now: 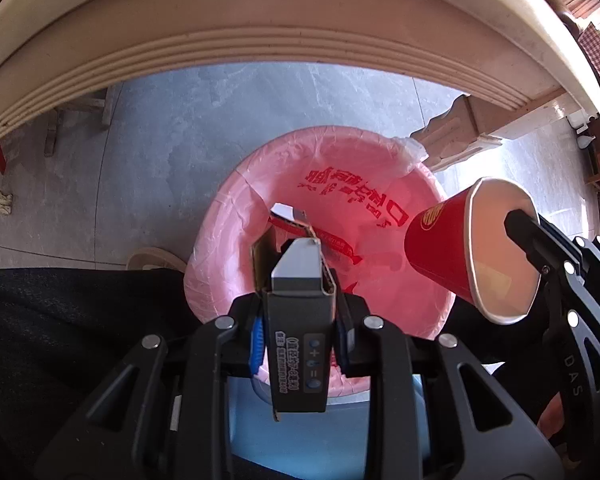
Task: Collect trash
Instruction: 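Carry the black box and red cup with both tools over the pink bin, then open both tools to drop the black box and red cup into the bin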
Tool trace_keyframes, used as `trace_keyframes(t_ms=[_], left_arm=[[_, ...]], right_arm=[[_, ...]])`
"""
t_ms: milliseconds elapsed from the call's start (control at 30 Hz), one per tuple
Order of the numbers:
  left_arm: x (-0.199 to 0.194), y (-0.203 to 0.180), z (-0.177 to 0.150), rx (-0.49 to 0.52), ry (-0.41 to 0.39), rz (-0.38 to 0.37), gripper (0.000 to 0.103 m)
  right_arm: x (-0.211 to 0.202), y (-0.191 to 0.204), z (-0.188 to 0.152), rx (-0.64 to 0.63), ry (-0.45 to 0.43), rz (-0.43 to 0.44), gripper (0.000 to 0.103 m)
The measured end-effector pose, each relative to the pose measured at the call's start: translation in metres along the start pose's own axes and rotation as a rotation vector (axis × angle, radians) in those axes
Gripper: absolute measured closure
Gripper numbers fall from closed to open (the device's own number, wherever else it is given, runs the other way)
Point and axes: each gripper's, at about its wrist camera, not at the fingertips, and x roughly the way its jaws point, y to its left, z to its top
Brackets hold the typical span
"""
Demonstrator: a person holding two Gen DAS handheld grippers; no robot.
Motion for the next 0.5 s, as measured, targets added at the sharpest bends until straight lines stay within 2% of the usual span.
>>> trace_keyframes(t_ms=[200, 400, 500], left_arm=[[0.044, 0.007, 0.012, -0.049, 0.128, -0.019, 0.077], [0.074, 0.006, 0.019, -0.063, 0.207, 0.007, 0.077], [0.089, 0.010, 0.024, -0.085, 0.253, -0.004, 0.077]], right_arm=[[0.036, -0.002, -0.003, 0.014, 0.083, 0.022, 0.099], [0.065, -0.010, -0.007, 0.041, 0.157, 0.039, 0.099], [0.078, -0.014, -0.010, 0.043, 0.194, 0.032, 0.099]])
